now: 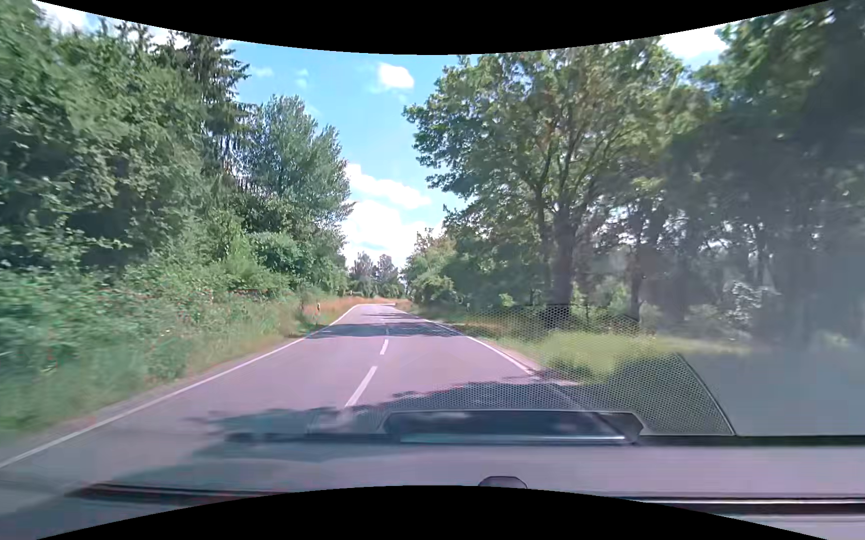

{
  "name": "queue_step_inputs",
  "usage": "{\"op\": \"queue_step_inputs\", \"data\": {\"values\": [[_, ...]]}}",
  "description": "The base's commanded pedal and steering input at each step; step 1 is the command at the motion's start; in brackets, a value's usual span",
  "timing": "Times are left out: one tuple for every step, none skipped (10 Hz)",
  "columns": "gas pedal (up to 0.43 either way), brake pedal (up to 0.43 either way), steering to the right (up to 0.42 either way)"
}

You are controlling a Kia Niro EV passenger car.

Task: Follow the waypoints while adhering to traffic rules and regulations

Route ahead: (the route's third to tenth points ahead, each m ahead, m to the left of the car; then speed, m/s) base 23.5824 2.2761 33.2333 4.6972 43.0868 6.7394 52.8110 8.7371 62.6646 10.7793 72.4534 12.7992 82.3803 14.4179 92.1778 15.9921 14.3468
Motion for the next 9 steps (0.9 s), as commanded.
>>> {"op": "queue_step_inputs", "data": {"values": [[0.118,0.000,-0.049],[0.118,0.000,-0.049],[0.118,0.000,-0.048],[0.118,0.000,-0.048],[0.130,0.000,-0.047],[0.130,0.000,-0.046],[0.130,0.000,-0.045],[0.130,0.000,-0.044],[0.130,0.000,-0.043]]}}
